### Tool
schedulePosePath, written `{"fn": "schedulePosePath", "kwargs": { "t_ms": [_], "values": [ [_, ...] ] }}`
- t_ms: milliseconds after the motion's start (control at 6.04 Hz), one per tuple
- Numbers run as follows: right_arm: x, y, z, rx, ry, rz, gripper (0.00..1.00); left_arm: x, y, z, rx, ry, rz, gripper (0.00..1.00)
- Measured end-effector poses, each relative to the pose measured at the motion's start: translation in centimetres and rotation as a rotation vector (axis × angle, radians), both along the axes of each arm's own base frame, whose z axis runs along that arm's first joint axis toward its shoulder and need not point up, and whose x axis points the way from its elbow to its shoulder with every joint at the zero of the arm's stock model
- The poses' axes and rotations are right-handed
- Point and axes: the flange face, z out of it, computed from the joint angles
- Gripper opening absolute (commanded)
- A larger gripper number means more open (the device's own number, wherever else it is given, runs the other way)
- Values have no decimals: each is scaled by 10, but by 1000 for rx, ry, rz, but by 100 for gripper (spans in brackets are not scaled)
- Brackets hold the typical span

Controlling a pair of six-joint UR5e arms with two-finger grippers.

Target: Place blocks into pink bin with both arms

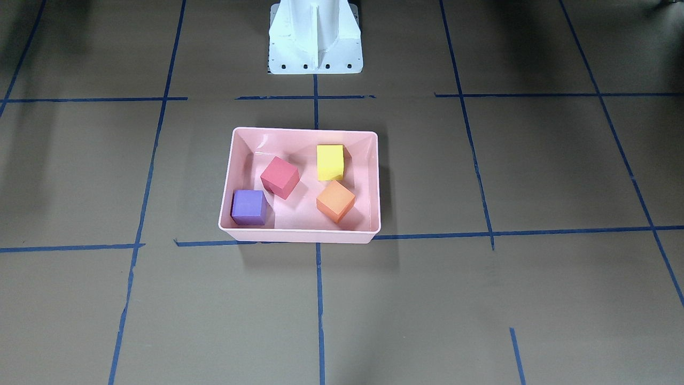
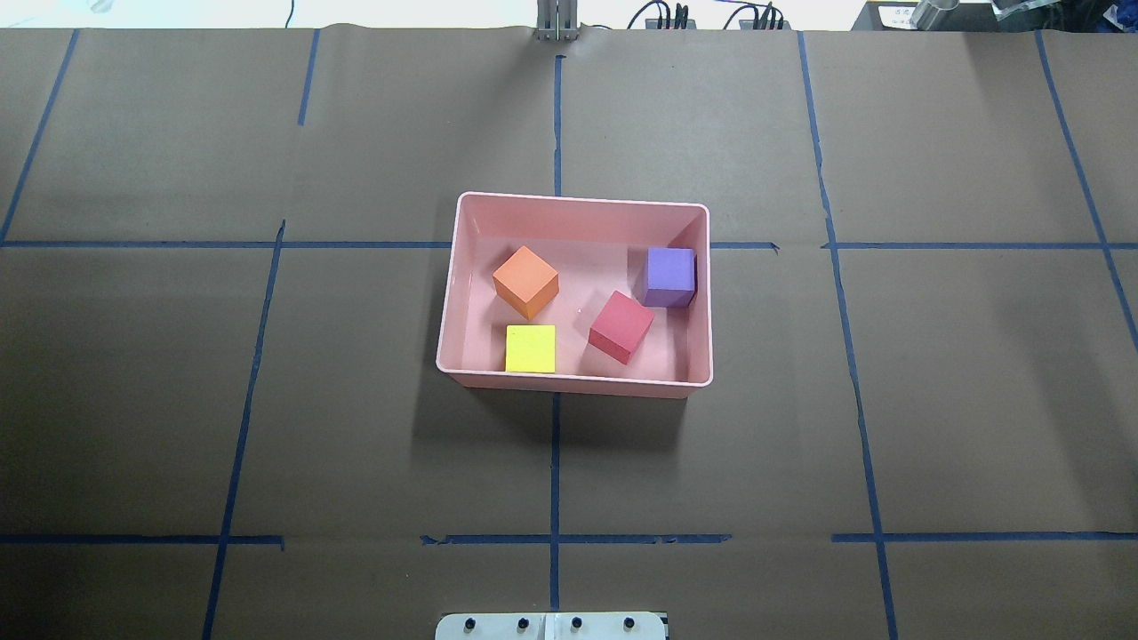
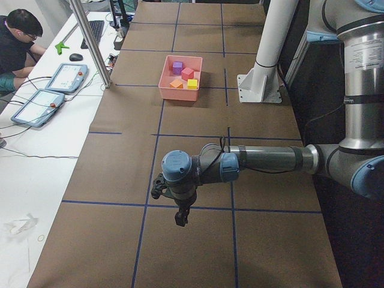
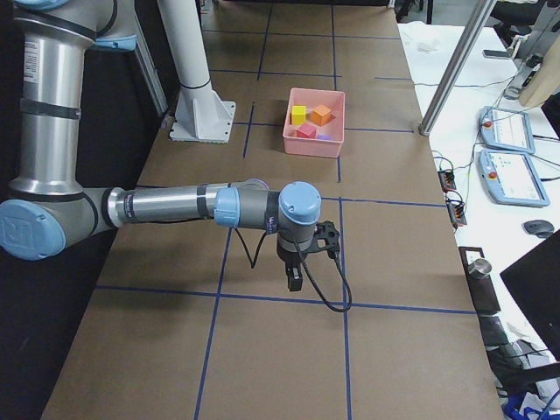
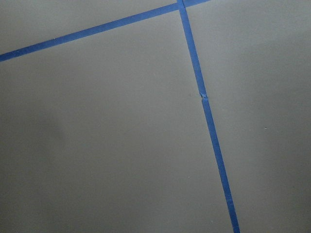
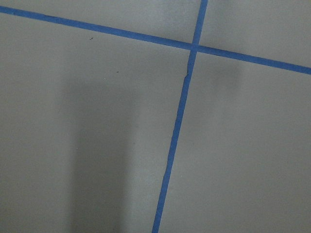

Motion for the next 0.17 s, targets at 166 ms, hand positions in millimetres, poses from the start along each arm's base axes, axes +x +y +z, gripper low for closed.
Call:
{"fn": "schedulePosePath", "kwargs": {
  "t_ms": [166],
  "values": [
    [0, 0, -1, 2, -1, -1, 100, 0, 1, 2, -4, 0, 0, 100]
  ]
}}
